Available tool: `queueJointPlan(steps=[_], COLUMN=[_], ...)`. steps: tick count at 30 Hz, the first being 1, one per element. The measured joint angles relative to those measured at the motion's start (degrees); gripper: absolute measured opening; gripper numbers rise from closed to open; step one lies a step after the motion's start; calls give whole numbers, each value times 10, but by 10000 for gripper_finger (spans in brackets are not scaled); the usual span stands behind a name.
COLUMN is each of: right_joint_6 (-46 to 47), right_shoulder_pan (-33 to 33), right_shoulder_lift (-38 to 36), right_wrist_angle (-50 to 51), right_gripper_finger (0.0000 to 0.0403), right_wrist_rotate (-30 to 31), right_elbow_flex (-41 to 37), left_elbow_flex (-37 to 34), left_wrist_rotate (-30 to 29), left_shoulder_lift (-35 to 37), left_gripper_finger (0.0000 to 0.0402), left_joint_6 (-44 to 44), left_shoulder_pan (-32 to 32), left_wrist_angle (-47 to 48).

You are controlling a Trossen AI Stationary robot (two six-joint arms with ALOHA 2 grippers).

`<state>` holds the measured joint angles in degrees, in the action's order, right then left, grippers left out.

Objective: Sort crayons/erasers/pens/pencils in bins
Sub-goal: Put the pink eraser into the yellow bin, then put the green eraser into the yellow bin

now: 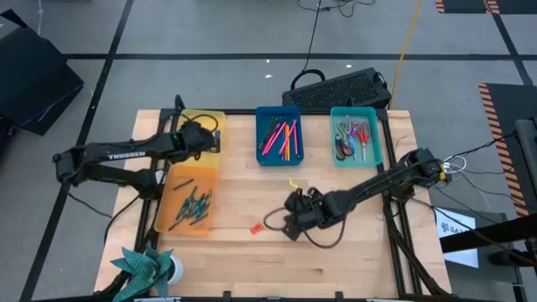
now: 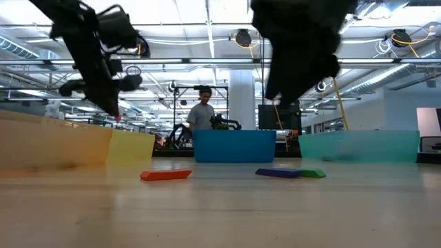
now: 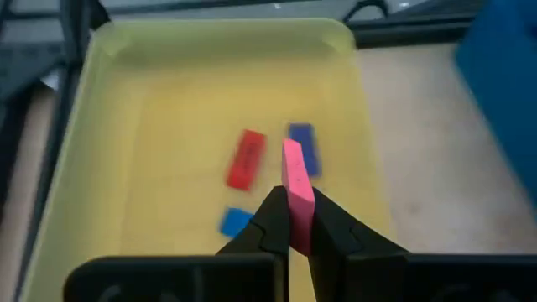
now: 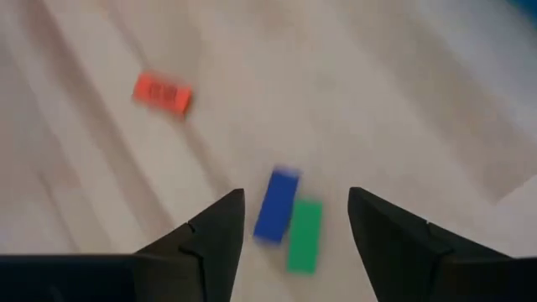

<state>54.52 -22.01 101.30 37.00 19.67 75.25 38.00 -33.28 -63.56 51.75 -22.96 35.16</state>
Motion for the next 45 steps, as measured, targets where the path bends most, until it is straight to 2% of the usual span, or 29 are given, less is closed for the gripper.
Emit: queueJointPlan(steps=[7, 9, 13, 18, 21, 25, 28, 33, 38, 45], right_joint_6=[41, 49, 52, 48, 42, 37, 30, 39, 34, -32], right_shoulder_pan=[-32, -34, -34, -34, -34, -28, -23, -12, -1, 6], right_shoulder_lift=[0, 0, 0, 0, 0, 0, 0, 0, 0, 0], right_wrist_angle=[-20, -21, -21, -34, -39, -38, -45, -62, -103, -186], right_gripper_finger=[203, 203, 203, 203, 208, 227, 237, 238, 230, 220], right_wrist_rotate=[-7, -26, -50, -65, -65, -56, -47, -44, -33, -33], right_elbow_flex=[-67, -80, -89, -89, -89, -89, -95, -116, -139, -170], left_elbow_flex=[-70, -98, -150, -158, -149, -140, -132, -93, -48, -32], left_wrist_rotate=[-97, -115, -115, -82, -14, 31, 48, 38, 28, 17], left_shoulder_lift=[-57, -72, -127, -198, -227, -235, -206, -109, -3, 107], left_gripper_finger=[18, 18, 29, 32, 48, 102, 155, 222, 242, 243], left_joint_6=[-91, -115, -128, -117, -128, -163, -198, -243, -302, -264], left_shoulder_pan=[-39, -47, -64, -88, -107, -122, -125, -125, -125, -116], left_wrist_angle=[-194, -266, -400, -468, -465, -460, -426, -281, -174, -107])
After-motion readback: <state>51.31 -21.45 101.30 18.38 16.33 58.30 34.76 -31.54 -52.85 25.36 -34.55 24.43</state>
